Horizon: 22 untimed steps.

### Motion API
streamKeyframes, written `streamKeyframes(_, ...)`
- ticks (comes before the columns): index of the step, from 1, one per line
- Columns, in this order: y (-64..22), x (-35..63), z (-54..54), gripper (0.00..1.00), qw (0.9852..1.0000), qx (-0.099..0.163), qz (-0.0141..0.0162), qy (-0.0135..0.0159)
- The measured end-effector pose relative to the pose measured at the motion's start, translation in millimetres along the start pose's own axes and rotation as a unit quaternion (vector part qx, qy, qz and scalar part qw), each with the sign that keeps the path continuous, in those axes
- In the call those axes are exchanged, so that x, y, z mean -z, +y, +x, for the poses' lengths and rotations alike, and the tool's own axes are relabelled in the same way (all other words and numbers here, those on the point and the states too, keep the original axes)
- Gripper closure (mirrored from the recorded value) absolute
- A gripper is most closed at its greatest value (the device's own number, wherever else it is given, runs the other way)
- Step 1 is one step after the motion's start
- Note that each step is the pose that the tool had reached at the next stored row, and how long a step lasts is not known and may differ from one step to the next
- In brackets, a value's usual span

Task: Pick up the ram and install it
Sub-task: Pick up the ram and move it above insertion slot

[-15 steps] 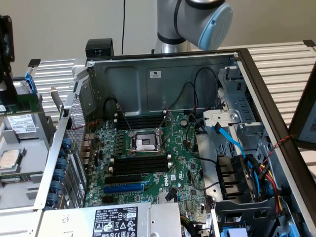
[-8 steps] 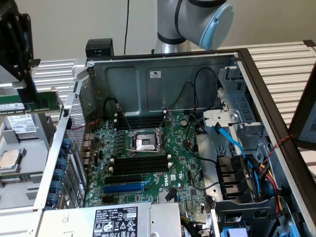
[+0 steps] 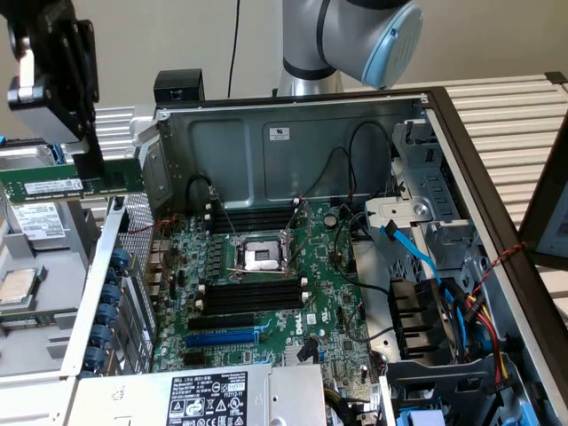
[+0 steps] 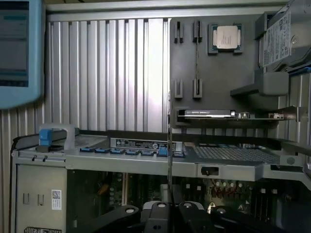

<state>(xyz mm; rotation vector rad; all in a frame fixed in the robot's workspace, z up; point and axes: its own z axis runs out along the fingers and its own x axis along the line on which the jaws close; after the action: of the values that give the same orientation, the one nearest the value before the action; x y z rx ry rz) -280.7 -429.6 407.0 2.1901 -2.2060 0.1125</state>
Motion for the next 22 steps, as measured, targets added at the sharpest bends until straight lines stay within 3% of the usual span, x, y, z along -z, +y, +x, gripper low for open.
streamKeyframes(4, -17.9, -0.5, -0.4, 0.88, 1.0000, 0.000, -0.0005, -0.0089)
streamKeyframes(7, -31.3, -0.9, -0.6, 0.88, 0.9999, 0.000, -0.0009, -0.0136)
streamKeyframes(14, -63.1, -1.8, -0.9, 0.88, 0.9999, 0.000, -0.0029, -0.0167)
streamKeyframes(22, -99.8, -2.9, -1.2, 0.88, 0.9999, 0.000, -0.0036, -0.0168)
